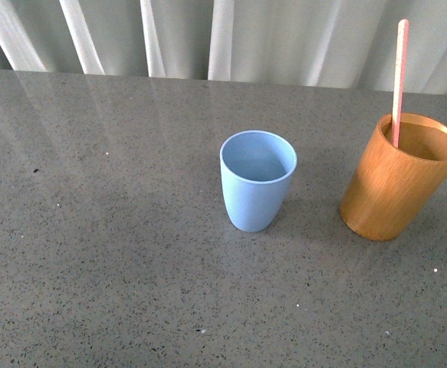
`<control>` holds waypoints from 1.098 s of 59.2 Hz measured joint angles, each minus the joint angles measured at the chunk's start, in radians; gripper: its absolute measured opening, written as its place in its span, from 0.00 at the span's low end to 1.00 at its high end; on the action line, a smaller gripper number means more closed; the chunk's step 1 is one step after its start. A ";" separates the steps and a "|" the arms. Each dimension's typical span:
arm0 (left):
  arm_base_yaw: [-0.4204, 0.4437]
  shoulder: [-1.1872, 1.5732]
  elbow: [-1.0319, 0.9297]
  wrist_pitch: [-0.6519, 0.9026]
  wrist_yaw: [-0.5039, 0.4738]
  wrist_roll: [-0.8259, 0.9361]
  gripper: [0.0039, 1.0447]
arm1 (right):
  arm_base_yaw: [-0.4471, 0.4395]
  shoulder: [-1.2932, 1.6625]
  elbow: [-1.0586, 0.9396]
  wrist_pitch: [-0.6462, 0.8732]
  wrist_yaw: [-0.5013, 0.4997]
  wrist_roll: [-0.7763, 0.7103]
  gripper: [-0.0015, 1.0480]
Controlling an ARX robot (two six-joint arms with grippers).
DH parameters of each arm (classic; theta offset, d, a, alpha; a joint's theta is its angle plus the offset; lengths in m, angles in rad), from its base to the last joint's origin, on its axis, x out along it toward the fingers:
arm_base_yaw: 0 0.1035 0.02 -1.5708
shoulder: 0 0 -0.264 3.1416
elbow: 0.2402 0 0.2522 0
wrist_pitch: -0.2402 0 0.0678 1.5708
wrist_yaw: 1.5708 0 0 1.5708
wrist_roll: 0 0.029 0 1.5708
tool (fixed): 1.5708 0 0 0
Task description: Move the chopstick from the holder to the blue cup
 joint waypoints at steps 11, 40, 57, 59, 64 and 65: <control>0.000 0.000 0.000 0.000 0.000 0.000 0.67 | 0.000 0.000 0.000 0.000 0.000 0.000 0.90; 0.000 0.000 0.000 0.000 0.000 0.000 0.94 | 0.000 0.000 0.000 0.000 0.000 0.000 0.90; 0.000 0.000 0.000 0.000 0.000 0.000 0.94 | 0.002 0.144 0.079 -0.193 0.122 0.059 0.90; 0.000 0.000 0.000 0.000 0.000 0.000 0.94 | -0.020 0.210 0.096 -0.206 0.102 0.066 0.90; 0.000 0.000 0.000 0.000 0.000 0.000 0.94 | -0.076 0.353 0.122 -0.142 -0.017 0.070 0.90; 0.000 0.000 0.000 0.000 0.000 0.000 0.94 | -0.085 0.384 0.129 -0.114 -0.050 0.067 0.90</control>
